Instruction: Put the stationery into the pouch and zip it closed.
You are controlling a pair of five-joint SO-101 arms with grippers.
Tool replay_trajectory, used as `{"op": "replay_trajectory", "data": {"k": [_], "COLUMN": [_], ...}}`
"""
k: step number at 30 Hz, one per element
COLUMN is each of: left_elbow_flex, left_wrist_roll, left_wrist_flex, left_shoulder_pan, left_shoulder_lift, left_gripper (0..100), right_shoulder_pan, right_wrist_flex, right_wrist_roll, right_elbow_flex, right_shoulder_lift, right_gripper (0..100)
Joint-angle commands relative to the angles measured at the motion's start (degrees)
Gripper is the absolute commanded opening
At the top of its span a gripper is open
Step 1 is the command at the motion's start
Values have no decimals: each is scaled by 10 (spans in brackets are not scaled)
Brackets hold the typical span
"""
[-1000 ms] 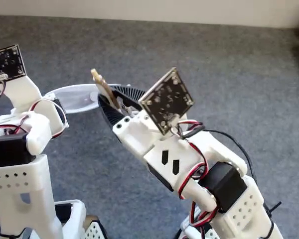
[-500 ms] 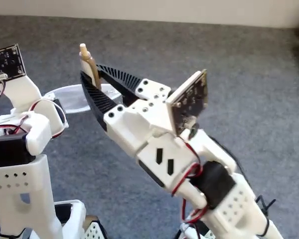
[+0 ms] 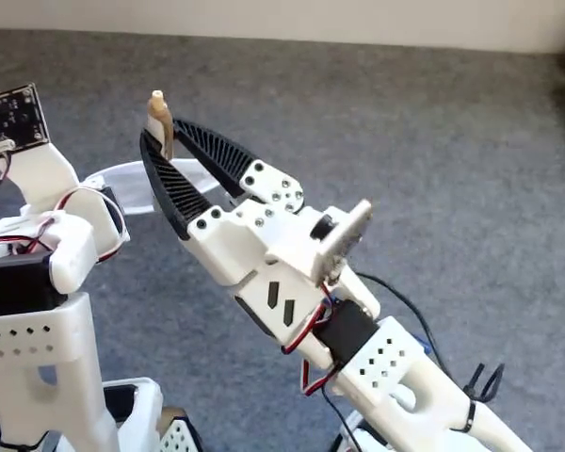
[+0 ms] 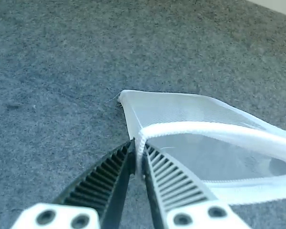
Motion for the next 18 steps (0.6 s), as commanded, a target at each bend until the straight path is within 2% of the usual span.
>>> {"op": "replay_trajectory", "data": {"k": [1, 5, 12, 18], "left_elbow_flex": [-5, -6, -5, -5], "left_wrist_roll": [-4, -4, -4, -4], "left_wrist_flex": [-11, -11, -11, -11], "left_shoulder_pan": [-12, -12, -12, -12], "left_shoulder_lift": [-9, -9, -9, -9], "left_gripper": [7, 7, 7, 7], "right_shoulder_pan": [0, 5, 44, 42], "right_wrist_flex": [-43, -70, -218, -240], "right_wrist_roll": [-4, -4, -7, -8], "right_elbow_flex": [-3, 8, 15, 26], "right_shoulder_lift": [-11, 21, 141, 200], "right_gripper": [5, 5, 5, 5]}}
